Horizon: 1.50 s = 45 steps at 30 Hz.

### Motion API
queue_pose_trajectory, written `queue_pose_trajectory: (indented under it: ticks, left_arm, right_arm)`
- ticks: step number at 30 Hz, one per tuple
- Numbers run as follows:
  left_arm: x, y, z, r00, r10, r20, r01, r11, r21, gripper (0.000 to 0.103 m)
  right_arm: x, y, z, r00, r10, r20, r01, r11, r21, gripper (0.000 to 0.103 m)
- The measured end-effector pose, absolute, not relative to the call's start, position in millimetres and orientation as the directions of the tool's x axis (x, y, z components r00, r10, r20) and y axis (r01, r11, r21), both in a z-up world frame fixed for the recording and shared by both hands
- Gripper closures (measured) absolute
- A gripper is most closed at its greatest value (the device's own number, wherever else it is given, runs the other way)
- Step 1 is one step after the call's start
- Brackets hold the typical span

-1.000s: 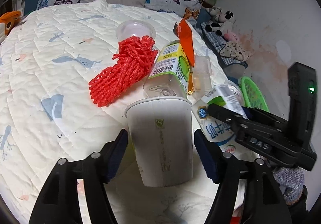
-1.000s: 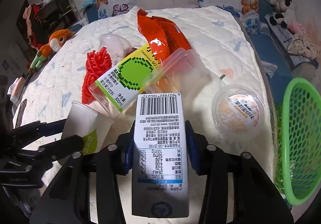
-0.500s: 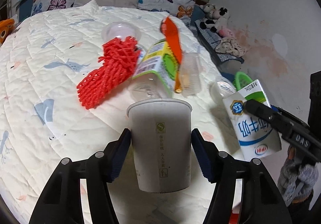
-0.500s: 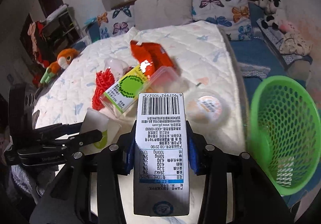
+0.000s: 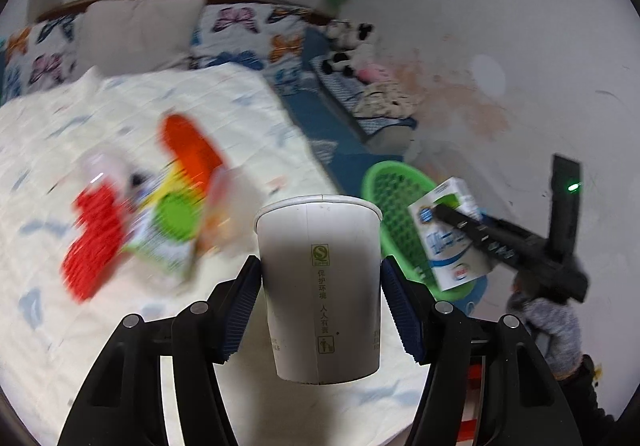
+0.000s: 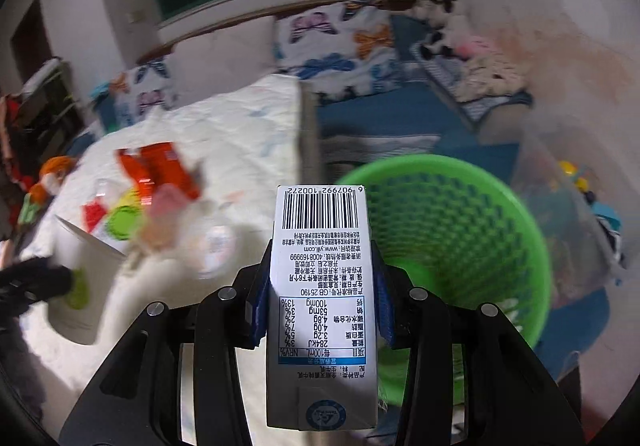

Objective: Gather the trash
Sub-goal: 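Carry cup and carton over the green basket and open both tools, then move both tools back toward the remaining trash on the bed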

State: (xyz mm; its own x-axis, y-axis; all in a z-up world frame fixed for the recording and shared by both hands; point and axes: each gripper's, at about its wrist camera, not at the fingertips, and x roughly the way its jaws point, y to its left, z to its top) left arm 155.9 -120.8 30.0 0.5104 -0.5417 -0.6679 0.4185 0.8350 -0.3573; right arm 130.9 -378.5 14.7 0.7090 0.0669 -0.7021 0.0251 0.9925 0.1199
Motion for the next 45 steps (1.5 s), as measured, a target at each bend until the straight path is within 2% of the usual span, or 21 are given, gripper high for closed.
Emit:
queue_pose_trajectory:
  ticks: [11, 19, 24, 28, 31, 45]
  left_arm:
    - [192.6, -226.2, 37.2, 0.453, -0.596, -0.663, 0.552, 0.771, -0.317, 0.043]
    - [209.0, -279.7, 20.4, 0.404, -0.597, -0.693, 0.579, 0.753, -0.311, 0.042]
    - [215.8, -301.1, 9.0, 0.382, -0.588, -0.713, 0.580, 0.754, -0.310, 0.040]
    - [217.5, -312.7, 2.3, 0.371, -0.586, -0.720, 0.583, 0.751, -0.310, 0.040]
    - [217.3, -315.4, -2.1, 0.369, -0.583, -0.724, 0.581, 0.753, -0.310, 0.032]
    - [204.2, -289.4, 5.2, 0.399, -0.590, -0.702, 0.580, 0.755, -0.305, 0.032]
  right_arm:
    - [142.9, -443.6, -21.0, 0.671, -0.009, -0.742, 0.146, 0.982, 0.120, 0.059]
    - [129.4, -467.0, -22.2, 0.679, -0.021, -0.734, 0.190, 0.971, 0.148, 0.050]
    - [113.1, -477.5, -14.6, 0.700, -0.030, -0.714, 0.204, 0.966, 0.159, 0.048]
    - [102.7, -481.1, -8.1, 0.716, -0.030, -0.698, 0.207, 0.963, 0.171, 0.047]
    - [98.5, -480.6, -3.7, 0.726, -0.025, -0.688, 0.204, 0.962, 0.180, 0.046]
    - [92.4, -467.6, 4.8, 0.740, -0.015, -0.672, 0.183, 0.967, 0.180, 0.046]
